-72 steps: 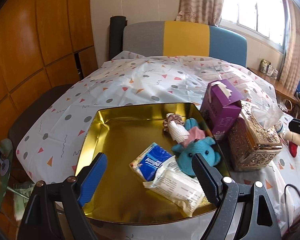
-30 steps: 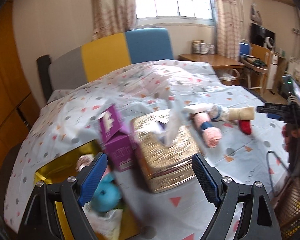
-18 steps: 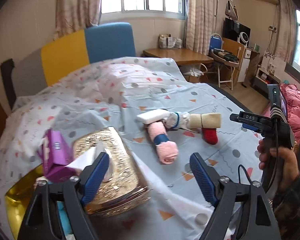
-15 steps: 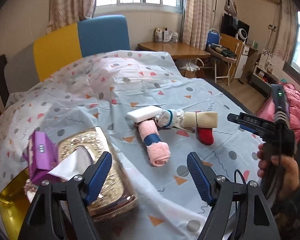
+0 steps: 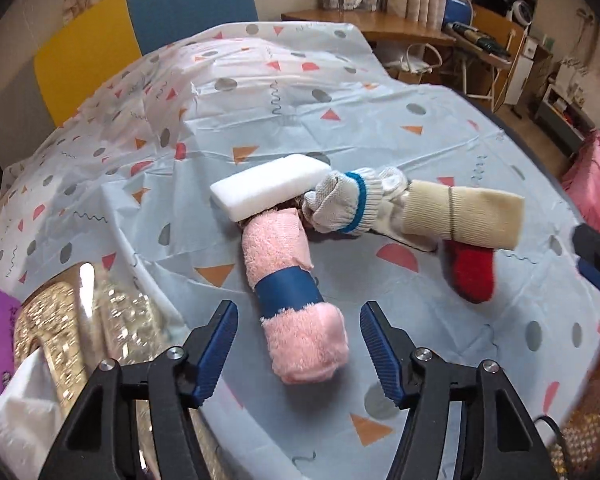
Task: Organize soft objects
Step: 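Reach the left tool to the pink towel with blue band and grasp it, then grasp the white block with the right tool while left tool holds the pink towel, then carry the pink towel into the gold tray and release it with the left tool, then carry the white block to the gold tray and release it with the right tool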
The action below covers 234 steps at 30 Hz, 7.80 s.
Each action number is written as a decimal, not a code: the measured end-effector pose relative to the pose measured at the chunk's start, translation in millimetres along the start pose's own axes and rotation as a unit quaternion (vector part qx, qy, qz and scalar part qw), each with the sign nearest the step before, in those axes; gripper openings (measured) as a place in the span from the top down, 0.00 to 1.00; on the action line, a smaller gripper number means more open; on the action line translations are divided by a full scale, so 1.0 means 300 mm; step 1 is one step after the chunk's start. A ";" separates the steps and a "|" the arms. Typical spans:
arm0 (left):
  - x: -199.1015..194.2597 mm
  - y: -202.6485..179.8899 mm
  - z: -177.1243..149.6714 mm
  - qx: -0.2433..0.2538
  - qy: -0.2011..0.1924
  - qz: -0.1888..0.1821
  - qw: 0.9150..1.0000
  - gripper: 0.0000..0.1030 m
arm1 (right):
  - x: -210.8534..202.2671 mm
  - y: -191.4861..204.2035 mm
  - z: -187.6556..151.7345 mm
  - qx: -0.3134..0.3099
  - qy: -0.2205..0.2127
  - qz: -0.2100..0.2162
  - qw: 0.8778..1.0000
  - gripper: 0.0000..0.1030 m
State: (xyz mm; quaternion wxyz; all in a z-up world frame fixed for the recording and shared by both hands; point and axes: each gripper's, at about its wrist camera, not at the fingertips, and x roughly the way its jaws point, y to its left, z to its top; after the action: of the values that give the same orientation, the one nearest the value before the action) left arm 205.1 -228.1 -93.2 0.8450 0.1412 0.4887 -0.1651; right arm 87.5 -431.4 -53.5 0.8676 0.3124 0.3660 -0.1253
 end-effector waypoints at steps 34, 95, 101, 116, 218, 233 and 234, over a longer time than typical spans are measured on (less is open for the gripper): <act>-0.082 -0.058 -0.450 0.063 -0.046 -0.088 0.993 0.62 | 0.143 0.407 -0.038 -0.298 0.099 0.073 0.946 0.43; -0.071 -0.001 -0.462 0.019 -0.050 -0.133 0.990 0.61 | 0.726 0.390 0.208 -0.059 0.255 0.091 0.961 0.43; -0.068 -0.002 -0.459 0.019 -0.052 -0.136 0.989 0.61 | 0.787 0.399 0.172 -0.034 0.270 0.109 0.956 0.51; -0.125 -0.012 -0.387 0.009 -0.055 -0.128 0.990 0.65 | 0.330 0.401 0.283 -0.099 0.098 0.134 0.981 0.79; -0.620 1.032 -1.040 -0.352 -0.125 0.182 0.910 0.00 | -0.140 1.152 -0.657 -0.438 0.203 0.332 0.810 0.79; -0.609 1.064 -1.094 -0.368 -0.119 0.194 0.902 0.00 | 0.146 1.327 -1.026 -0.500 0.283 0.258 0.777 0.59; -0.610 1.063 -1.092 -0.366 -0.121 0.196 0.902 0.00 | 0.139 1.324 -1.027 -0.504 0.280 0.258 0.775 0.54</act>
State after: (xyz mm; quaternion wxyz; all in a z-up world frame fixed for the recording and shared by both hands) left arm -3.0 217.5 -67.0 0.9048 -0.1067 0.3715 0.1785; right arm 122.3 71.6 -69.7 0.7597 -0.0657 0.5097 0.3984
